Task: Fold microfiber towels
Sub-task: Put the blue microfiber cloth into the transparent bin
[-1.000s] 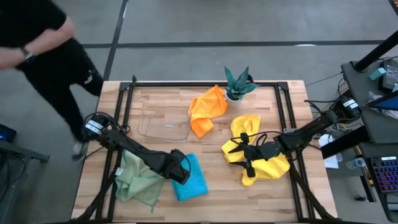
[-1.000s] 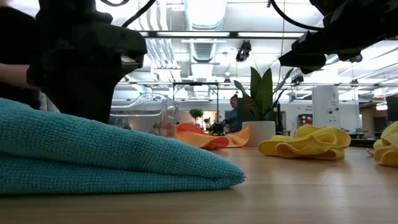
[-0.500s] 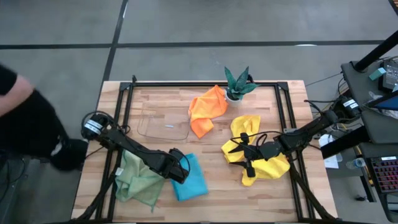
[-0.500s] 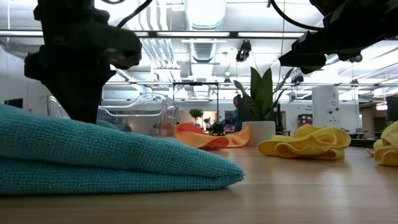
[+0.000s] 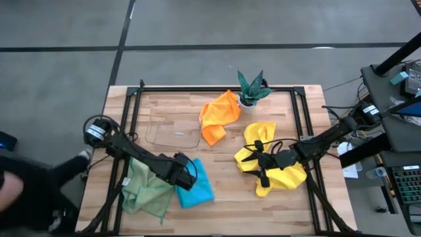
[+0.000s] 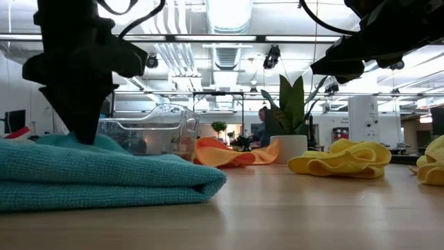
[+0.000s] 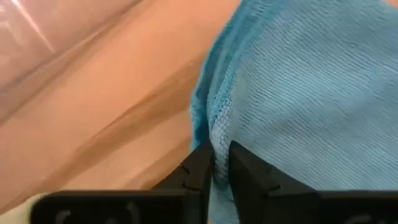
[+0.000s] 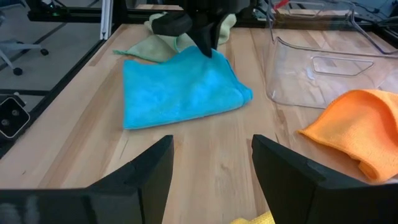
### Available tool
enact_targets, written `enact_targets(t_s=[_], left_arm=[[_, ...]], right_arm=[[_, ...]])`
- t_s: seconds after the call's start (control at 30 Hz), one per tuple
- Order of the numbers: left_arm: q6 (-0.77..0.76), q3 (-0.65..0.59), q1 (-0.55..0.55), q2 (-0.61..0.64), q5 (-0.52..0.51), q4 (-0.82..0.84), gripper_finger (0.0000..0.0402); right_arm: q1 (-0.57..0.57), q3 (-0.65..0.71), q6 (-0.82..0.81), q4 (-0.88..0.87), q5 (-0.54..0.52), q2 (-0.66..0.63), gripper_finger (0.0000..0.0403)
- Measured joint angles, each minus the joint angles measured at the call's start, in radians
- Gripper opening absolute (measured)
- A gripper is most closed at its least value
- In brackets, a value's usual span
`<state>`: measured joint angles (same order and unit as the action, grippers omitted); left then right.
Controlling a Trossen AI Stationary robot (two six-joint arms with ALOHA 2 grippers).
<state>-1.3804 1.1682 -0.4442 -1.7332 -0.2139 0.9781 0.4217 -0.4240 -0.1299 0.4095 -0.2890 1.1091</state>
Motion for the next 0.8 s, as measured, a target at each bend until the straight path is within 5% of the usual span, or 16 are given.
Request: enact_targets(t_s=[0.37,0.57,0.8], left_arm=[[0.027,0.032,0.0,0.025,0.061,0.121,0.0178],[0.094,0.038,-0.037,0.056,0.111,0.059,0.0191],[0.104,0.039,-0.12,0.068,0.109,-0.04,0.0192]], right_arm=[[-0.005,-0.002,-0.086,-0.002,-0.003,0.0,0.0208],[-0.015,-0.042,-0.342,-0.001,-0.034,0.043,0.0208],[-0.017,-0.208,-0.506,-0.011,0.007,0.253,0.0208]])
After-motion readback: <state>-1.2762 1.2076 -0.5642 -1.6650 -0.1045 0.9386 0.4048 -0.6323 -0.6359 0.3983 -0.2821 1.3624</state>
